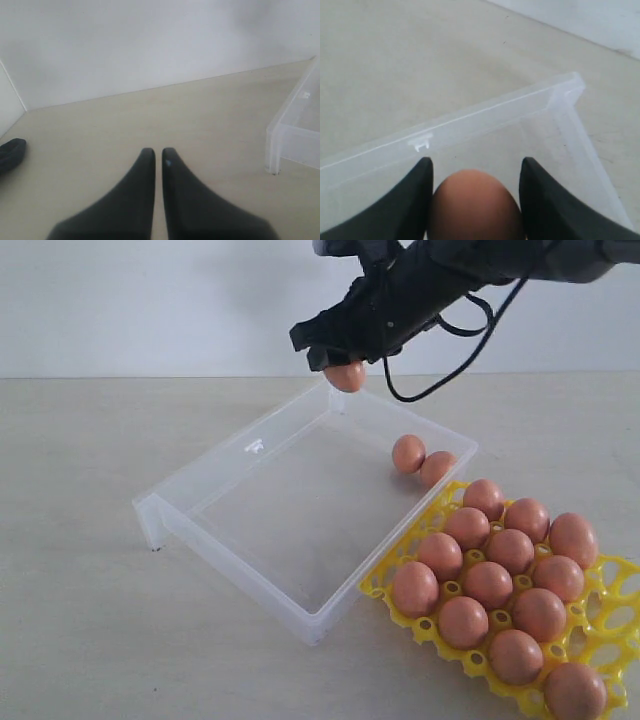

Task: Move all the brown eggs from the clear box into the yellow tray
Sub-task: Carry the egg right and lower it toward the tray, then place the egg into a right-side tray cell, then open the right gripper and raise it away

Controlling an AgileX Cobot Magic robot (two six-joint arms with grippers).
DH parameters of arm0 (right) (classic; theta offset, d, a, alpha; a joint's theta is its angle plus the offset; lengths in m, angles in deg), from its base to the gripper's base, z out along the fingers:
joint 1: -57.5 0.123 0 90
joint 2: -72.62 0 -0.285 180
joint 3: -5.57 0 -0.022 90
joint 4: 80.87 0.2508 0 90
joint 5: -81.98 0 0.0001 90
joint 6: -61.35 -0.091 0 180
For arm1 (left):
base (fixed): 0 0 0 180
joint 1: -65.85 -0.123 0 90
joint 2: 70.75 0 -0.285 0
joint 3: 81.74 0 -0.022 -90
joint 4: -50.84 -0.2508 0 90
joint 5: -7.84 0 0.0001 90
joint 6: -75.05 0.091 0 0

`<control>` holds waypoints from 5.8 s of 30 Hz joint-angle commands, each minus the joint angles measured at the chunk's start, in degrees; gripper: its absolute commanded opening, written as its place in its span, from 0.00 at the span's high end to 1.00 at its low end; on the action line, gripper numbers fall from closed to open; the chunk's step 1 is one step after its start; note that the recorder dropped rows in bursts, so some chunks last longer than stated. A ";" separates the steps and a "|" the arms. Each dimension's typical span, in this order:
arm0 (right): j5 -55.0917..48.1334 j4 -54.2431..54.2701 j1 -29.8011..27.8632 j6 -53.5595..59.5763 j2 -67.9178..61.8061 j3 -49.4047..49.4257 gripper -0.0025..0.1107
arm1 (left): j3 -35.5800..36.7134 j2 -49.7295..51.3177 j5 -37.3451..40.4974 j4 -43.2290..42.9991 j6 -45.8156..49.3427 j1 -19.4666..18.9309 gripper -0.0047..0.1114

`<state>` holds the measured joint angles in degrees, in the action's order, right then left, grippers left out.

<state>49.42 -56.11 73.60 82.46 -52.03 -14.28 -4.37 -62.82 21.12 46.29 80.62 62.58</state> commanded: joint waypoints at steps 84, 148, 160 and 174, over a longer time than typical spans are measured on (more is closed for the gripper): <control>8.55 47.32 -26.23 59.34 49.47 79.24 0.63 | -0.15 -0.14 -0.37 0.29 -0.17 0.42 0.92; 24.72 43.52 -10.97 75.65 32.83 9.75 0.98 | -0.15 -0.14 -0.37 0.29 -0.17 0.42 0.92; 87.20 75.19 -8.22 100.84 19.41 11.19 0.98 | -0.15 -0.14 -0.37 0.29 -0.17 0.42 0.92; 50.66 75.19 -22.13 26.61 15.56 11.31 0.98 | -0.15 -0.14 -0.37 0.29 -0.17 0.42 0.92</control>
<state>115.77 19.82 54.78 124.59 -36.43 -2.98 -4.37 -62.82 21.12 46.29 80.62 62.58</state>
